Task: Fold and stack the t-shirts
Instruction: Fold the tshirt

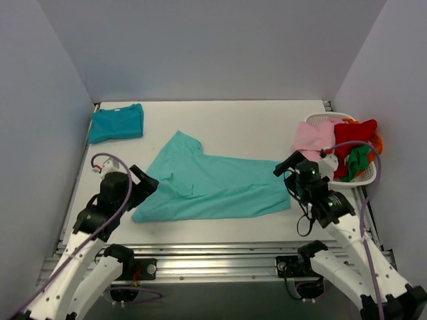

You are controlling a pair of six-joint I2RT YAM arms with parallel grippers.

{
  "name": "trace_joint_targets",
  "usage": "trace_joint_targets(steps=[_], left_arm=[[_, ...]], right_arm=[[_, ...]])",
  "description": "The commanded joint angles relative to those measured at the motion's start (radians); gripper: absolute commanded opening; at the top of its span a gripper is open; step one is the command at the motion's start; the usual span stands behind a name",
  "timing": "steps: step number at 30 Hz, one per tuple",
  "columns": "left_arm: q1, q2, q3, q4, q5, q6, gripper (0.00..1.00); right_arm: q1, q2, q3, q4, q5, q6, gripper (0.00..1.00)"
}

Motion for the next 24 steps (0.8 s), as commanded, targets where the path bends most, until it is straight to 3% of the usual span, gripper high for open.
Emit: trace_joint_targets(steps=[1, 6, 10, 14, 24], left_arm=[[-0.001, 0.196, 0.073, 0.158, -0.053, 0.074, 0.94], [0.007, 0.355, 0.096, 0.27, -0.076, 0.089, 0.94], [0.01, 0.413, 0.067, 0.391, -0.017, 0.085, 0.94], [0.011, 0.477, 0.081, 0.404, -0.007, 0.103, 0.94], [0.062, 0.471, 0.046, 0.437, 0.03, 0.132, 0.94]], right_arm=[[0.013, 0.139, 0.063, 0.116, -0.056, -0.043, 0.97], [0.054, 0.187, -0.013, 0.211, -0.044, -0.017, 0.96], [0.053, 0.343, -0.059, 0.3, -0.048, -0.014, 0.95], [0.051, 0.434, -0.067, 0.349, -0.048, -0.014, 0.91], [-0.016, 0.535, -0.087, 0.383, -0.077, -0.018, 0.89]])
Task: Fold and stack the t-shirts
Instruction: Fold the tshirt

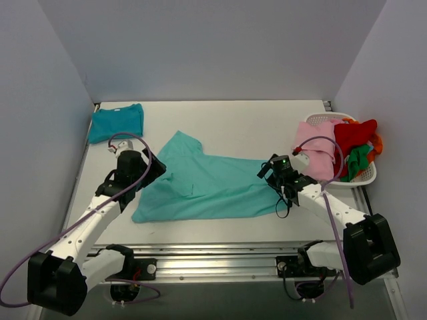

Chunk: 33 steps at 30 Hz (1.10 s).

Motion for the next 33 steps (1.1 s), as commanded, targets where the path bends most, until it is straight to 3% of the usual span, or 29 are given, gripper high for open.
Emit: trace_joint_targets(steps=[1, 6, 10, 16, 17, 19, 20, 22, 33], left_arm=[[0.024, -0.017, -0.004, 0.063, 0.035, 0.025, 0.94], [0.044, -0.028, -0.015, 0.076, 0.061, 0.027, 0.94], [0.049, -0.04, -0.029, 0.088, 0.066, 0.025, 0.94], [0.072, -0.046, -0.029, 0.071, 0.084, 0.035, 0.94], [0.073, -0.052, -0.033, 0.071, 0.081, 0.035, 0.94], [0.084, -0.07, -0.048, 0.072, 0.083, 0.033, 0.94], [0.089, -0.077, -0.053, 0.073, 0.084, 0.033, 0.94], [0.095, -0.084, -0.061, 0.077, 0.084, 0.031, 0.94], [0.106, -0.081, -0.064, 0.086, 0.095, 0.035, 0.94]], right_arm=[[-0.019, 0.011, -0.006, 0.012, -0.006, -0.008, 0.89], [-0.035, 0.03, -0.023, 0.006, -0.024, 0.003, 0.87], [-0.036, 0.047, -0.037, 0.015, -0.052, 0.008, 0.74], [-0.028, 0.034, -0.072, 0.01, -0.104, 0.011, 0.45], [-0.028, 0.024, -0.08, 0.009, -0.11, 0.011, 0.32], [-0.028, 0.013, -0.092, 0.0, -0.116, 0.009, 0.21], [-0.028, 0.007, -0.094, -0.005, -0.119, 0.006, 0.08], [-0.028, -0.004, -0.095, -0.02, -0.113, 0.005, 0.0], [0.031, -0.232, -0.086, -0.233, -0.095, 0.043, 0.0]])
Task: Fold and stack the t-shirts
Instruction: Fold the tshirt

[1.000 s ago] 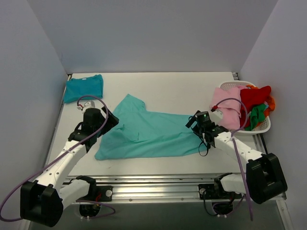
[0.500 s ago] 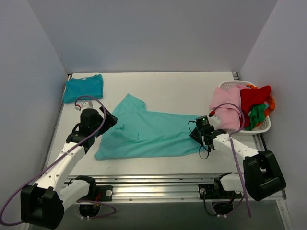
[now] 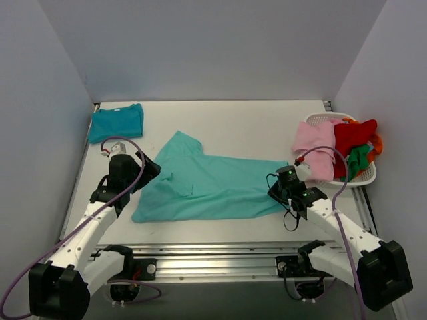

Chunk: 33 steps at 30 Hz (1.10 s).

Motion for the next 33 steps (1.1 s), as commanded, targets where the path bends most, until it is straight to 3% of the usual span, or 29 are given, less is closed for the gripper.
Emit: trace_joint_targets(steps=[1, 27, 28, 29, 30, 32, 33], left_arm=[[0.011, -0.012, 0.002, 0.047, 0.019, 0.012, 0.94], [0.044, 0.03, -0.004, 0.096, 0.056, 0.018, 0.94], [0.044, 0.033, -0.005, 0.097, 0.059, 0.018, 0.94], [0.044, 0.035, -0.005, 0.099, 0.061, 0.017, 0.94], [0.044, 0.036, -0.002, 0.097, 0.061, 0.018, 0.94], [0.044, 0.035, -0.001, 0.091, 0.064, 0.018, 0.94], [0.044, 0.032, 0.001, 0.091, 0.062, 0.018, 0.94]], right_arm=[[0.023, -0.078, 0.007, -0.146, 0.02, 0.023, 0.0], [0.089, -0.489, 0.044, -0.712, -0.09, 0.115, 0.0], [0.089, -0.498, 0.041, -0.721, -0.096, 0.125, 0.24], [0.089, -0.514, 0.038, -0.729, -0.112, 0.124, 0.4], [0.089, -0.523, 0.033, -0.738, -0.118, 0.13, 0.65], [0.089, -0.552, 0.04, -0.769, -0.122, 0.144, 0.86], [0.087, -0.561, 0.057, -0.777, -0.122, 0.144, 0.9]])
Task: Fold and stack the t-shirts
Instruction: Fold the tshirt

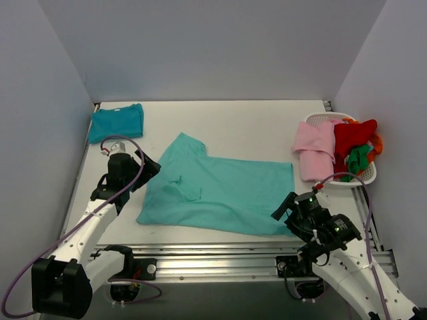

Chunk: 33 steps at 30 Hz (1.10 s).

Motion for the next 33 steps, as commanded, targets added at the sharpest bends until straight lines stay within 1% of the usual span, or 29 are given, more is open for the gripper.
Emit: trace_joint_targets(steps=[1, 3, 6, 8, 9, 10, 11, 12, 13, 14, 15, 16, 17, 18, 19, 20, 21, 23, 24, 26, 27, 28, 30, 31, 32, 33], left_arm=[[0.008, -0.006, 0.011, 0.042, 0.015, 0.014, 0.94], [0.008, -0.007, 0.014, 0.045, 0.018, 0.011, 0.94], [0.008, 0.014, 0.022, 0.069, 0.023, 0.004, 0.94], [0.009, 0.043, 0.019, 0.133, 0.027, -0.007, 0.94], [0.009, 0.091, 0.022, 0.161, 0.052, -0.01, 0.94], [0.009, 0.123, 0.031, 0.211, 0.079, -0.012, 0.94], [0.008, 0.19, 0.058, 0.26, 0.098, -0.006, 0.94], [0.008, 0.226, 0.075, 0.285, 0.148, -0.003, 0.94], [0.006, 0.263, 0.095, 0.334, 0.17, 0.002, 0.94], [0.003, 0.299, 0.118, 0.354, 0.182, 0.013, 0.94], [0.003, 0.371, 0.173, 0.371, 0.2, 0.019, 0.94], [0.002, 0.411, 0.204, 0.376, 0.204, 0.027, 0.94], [0.0, 0.445, 0.235, 0.379, 0.208, 0.045, 0.94], [-0.002, 0.515, 0.297, 0.379, 0.214, 0.051, 0.95], [0.002, 0.551, 0.328, 0.381, 0.234, 0.057, 0.95], [0.003, 0.618, 0.392, 0.376, 0.243, 0.066, 0.95], [0.003, 0.648, 0.42, 0.368, 0.25, 0.07, 0.95], [0.006, 0.727, 0.478, 0.353, 0.266, 0.07, 0.96], [0.009, 0.749, 0.527, 0.345, 0.27, 0.071, 0.96], [0.009, 0.81, 0.577, 0.333, 0.268, 0.085, 0.96], [0.011, 0.829, 0.603, 0.316, 0.264, 0.093, 0.96], [0.012, 0.853, 0.661, 0.304, 0.257, 0.114, 0.96], [0.017, 0.931, 0.728, 0.255, 0.26, 0.142, 0.96], [0.018, 0.961, 0.799, 0.237, 0.263, 0.164, 0.96], [0.021, 1.02, 0.833, 0.214, 0.274, 0.175, 0.96], [0.023, 1.047, 0.862, 0.175, 0.277, 0.186, 0.97]], right_arm=[[0.005, -0.033, 0.058, -0.105, -0.018, 0.017, 0.91], [0.005, -0.034, 0.078, -0.102, -0.021, 0.014, 0.92], [0.005, -0.003, 0.142, -0.079, 0.041, -0.016, 0.93], [0.005, 0.051, 0.187, 0.005, 0.096, -0.058, 0.93], [0.005, 0.075, 0.199, 0.043, 0.119, -0.064, 0.93], [0.003, 0.132, 0.205, 0.145, 0.149, -0.07, 0.93], [0.005, 0.167, 0.198, 0.212, 0.155, -0.082, 0.93], [0.005, 0.205, 0.186, 0.288, 0.16, -0.084, 0.94], [0.005, 0.3, 0.17, 0.453, 0.15, -0.085, 0.94], [0.003, 0.365, 0.154, 0.53, 0.152, -0.093, 0.94], [0.002, 0.431, 0.156, 0.601, 0.16, -0.104, 0.94], [-0.004, 0.586, 0.173, 0.69, 0.163, -0.105, 0.94], [-0.014, 0.668, 0.202, 0.724, 0.16, -0.115, 0.93], [-0.018, 0.742, 0.265, 0.759, 0.157, -0.125, 0.93], [-0.024, 0.87, 0.299, 0.798, 0.149, -0.124, 0.92], [-0.031, 0.922, 0.358, 0.839, 0.135, -0.124, 0.92], [-0.032, 0.995, 0.38, 0.888, 0.134, -0.122, 0.91], [-0.037, 1.049, 0.422, 0.913, 0.146, -0.121, 0.91], [-0.049, 1.09, 0.47, 0.916, 0.146, -0.124, 0.91], [-0.069, 1.128, 0.523, 0.901, 0.144, -0.144, 0.91], [-0.099, 1.152, 0.567, 0.88, 0.137, -0.153, 0.91], [-0.113, 1.157, 0.581, 0.876, 0.13, -0.168, 0.91], [-0.158, 1.157, 0.604, 0.864, 0.112, -0.182, 0.91], [-0.17, 1.152, 0.604, 0.858, 0.109, -0.19, 0.91], [-0.179, 1.145, 0.606, 0.853, 0.112, -0.205, 0.91], [-0.187, 1.128, 0.603, 0.847, 0.117, -0.211, 0.91]])
